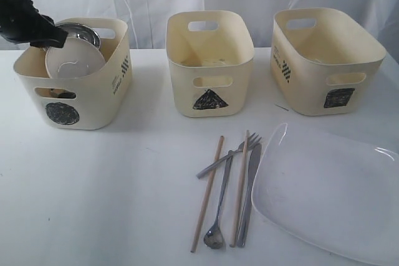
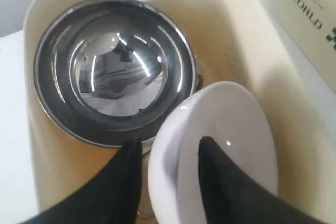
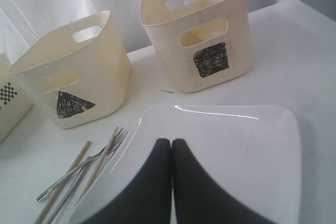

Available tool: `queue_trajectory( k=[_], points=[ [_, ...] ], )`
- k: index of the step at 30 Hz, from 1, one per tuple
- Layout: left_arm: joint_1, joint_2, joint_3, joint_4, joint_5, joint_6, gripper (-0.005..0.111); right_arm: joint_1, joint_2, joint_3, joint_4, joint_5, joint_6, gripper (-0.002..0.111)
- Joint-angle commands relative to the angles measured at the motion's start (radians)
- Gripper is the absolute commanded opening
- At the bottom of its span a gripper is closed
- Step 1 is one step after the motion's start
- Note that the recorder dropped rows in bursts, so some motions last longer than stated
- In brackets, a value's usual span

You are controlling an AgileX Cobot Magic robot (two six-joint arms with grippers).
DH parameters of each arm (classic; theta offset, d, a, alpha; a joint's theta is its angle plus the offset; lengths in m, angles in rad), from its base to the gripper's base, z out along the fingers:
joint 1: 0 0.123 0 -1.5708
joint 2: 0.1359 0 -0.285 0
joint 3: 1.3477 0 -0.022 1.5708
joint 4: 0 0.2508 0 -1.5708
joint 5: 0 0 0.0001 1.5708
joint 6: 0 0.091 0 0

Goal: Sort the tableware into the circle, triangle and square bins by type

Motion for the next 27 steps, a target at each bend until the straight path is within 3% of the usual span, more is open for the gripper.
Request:
queue_trajectory(
  k=[1,9,20,27],
  points=[
    [0.003,-0.093,0.001,-0.057,0.052,-0.009,0.042,0.004,-0.004,0.005,0.002,-0.009,0.013,0.0],
    [0.003,-0.281,0.077,-0.105,0.08,-0.013,0.042,0.004,-0.004,0.005,0.002,-0.009,0.013,0.0],
    [0.003,-0.675,0.433,-0.194,-0.065,-0.011,0.042,0.004,-0.004,0.005,0.002,-0.009,0.013,0.0],
    [0.003,-0.981,0.671,-0.193,-0.072,-0.008,0.041,0.004,-0.004,0.005,0.002,-0.009,0.013,0.0]
  ],
)
